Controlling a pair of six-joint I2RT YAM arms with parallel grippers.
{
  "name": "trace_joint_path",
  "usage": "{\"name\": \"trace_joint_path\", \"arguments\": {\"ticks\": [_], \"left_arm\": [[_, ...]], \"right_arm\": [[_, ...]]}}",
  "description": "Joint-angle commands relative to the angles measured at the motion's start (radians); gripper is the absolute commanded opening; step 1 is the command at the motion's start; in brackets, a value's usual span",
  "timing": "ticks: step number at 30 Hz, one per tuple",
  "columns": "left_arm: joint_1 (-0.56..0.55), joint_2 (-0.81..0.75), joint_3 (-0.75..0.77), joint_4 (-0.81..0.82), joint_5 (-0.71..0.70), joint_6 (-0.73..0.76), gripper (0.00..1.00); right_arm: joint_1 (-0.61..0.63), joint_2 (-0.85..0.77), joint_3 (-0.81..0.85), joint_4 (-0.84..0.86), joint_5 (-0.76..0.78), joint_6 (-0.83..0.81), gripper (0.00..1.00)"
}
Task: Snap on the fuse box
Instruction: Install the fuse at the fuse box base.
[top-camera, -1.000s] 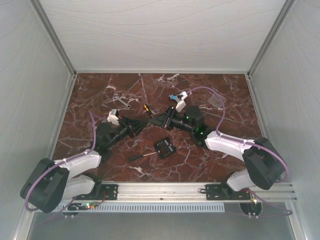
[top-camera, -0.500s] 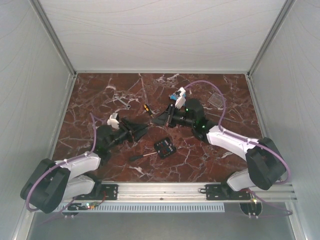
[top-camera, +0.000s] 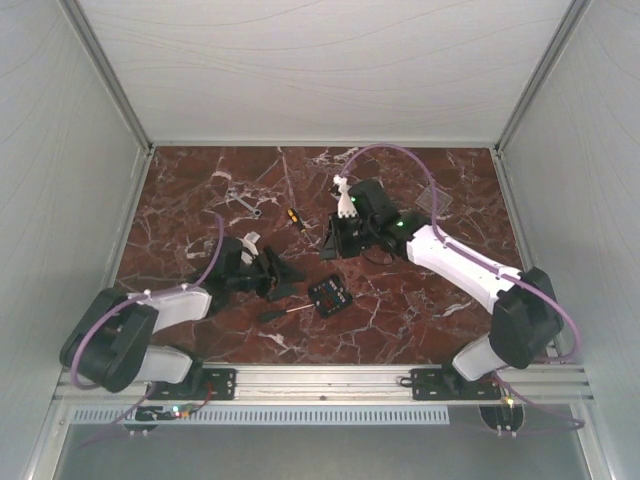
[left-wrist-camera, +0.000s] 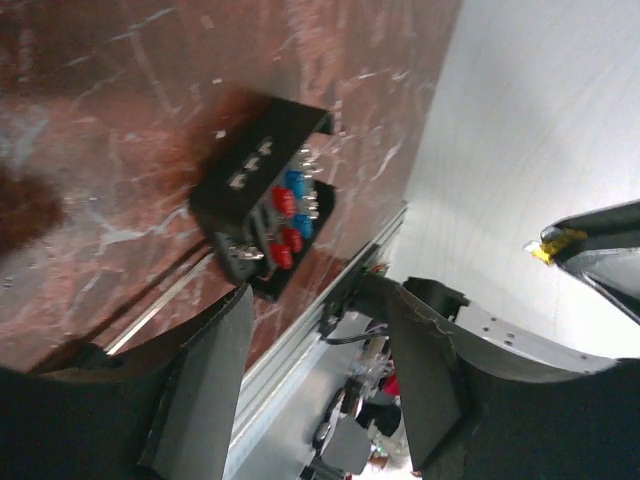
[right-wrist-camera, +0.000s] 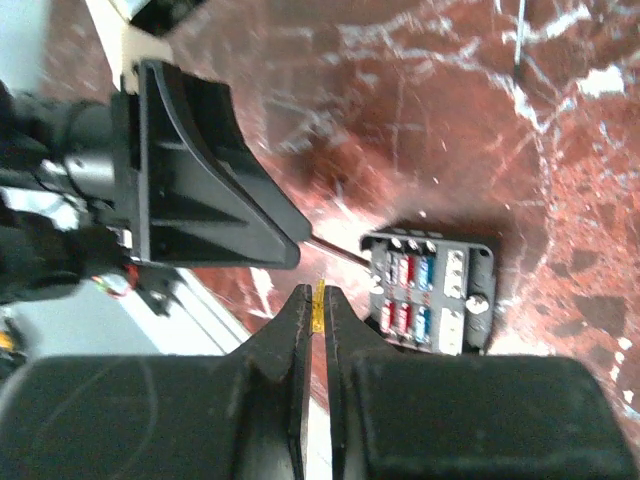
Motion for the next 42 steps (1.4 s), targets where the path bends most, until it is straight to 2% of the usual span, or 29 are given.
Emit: {"name": "trace_joint_path", "arguments": {"ticks": [1,11,20,34,42], "left_arm": [[0.0,0.091,0.075,-0.056,0.08,0.105,0.57],[-0.011,0.267,0.129,-0.013,0.118,0.121,0.49],[-0.015,0.357,0.155,0.044,0.126,0.109,0.39],[-0.016,0.422,0.144,0.101,0.147,0.092,0.27],[-0.016,0.424,0.138,0.111,0.152,0.089,0.25]], "right_arm": [[0.068,0.065,0.078,-0.238,0.136,-0.146,0.0],[0.192,0.22,0.147,-0.301,0.253,-0.189,0.0],[0.232,0.32,0.186,-0.3,0.298,-0.194,0.0],[0.256,0.393,0.231,-0.334,0.392,-0.179,0.0],[0.259,0.405,0.233,-0.325,0.396,-0.169,0.0]]}}
